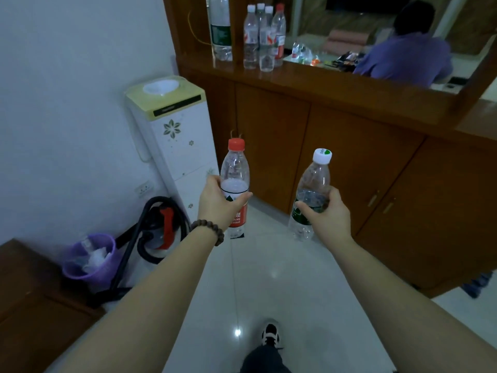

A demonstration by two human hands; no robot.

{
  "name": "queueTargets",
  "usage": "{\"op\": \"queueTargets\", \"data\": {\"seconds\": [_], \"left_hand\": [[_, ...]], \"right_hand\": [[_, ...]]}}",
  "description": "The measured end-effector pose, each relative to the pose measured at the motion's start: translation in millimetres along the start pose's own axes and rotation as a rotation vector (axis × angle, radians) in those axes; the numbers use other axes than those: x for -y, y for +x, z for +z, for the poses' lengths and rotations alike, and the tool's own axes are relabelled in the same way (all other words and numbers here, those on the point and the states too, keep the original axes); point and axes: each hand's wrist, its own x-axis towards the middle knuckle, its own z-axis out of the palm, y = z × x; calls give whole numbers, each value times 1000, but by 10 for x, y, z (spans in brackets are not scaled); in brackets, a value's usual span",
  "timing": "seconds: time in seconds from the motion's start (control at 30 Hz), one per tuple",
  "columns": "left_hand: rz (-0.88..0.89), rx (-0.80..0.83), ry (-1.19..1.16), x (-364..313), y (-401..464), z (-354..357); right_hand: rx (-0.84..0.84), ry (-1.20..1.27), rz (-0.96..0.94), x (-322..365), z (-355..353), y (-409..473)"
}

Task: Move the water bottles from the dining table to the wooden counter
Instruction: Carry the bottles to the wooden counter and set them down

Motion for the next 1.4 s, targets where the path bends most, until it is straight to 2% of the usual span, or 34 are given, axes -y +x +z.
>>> {"op": "queueTargets", "data": {"seconds": [0.3,0.77,1.17,1.4], "left_hand": [[56,-9,-19,-662,1868,758],[233,26,-68,-1310,3894,1353],[431,100,-135,-1784,6050,1945],[477,140,-75,-2026,6717,2357]], "right_hand": [[-38,-12,-10,161,54,1972],[-177,55,-79,643,71,3924],[-310,-6,-75,1083,601,5866],[-323,-58,-61,1094,775,6731]]}}
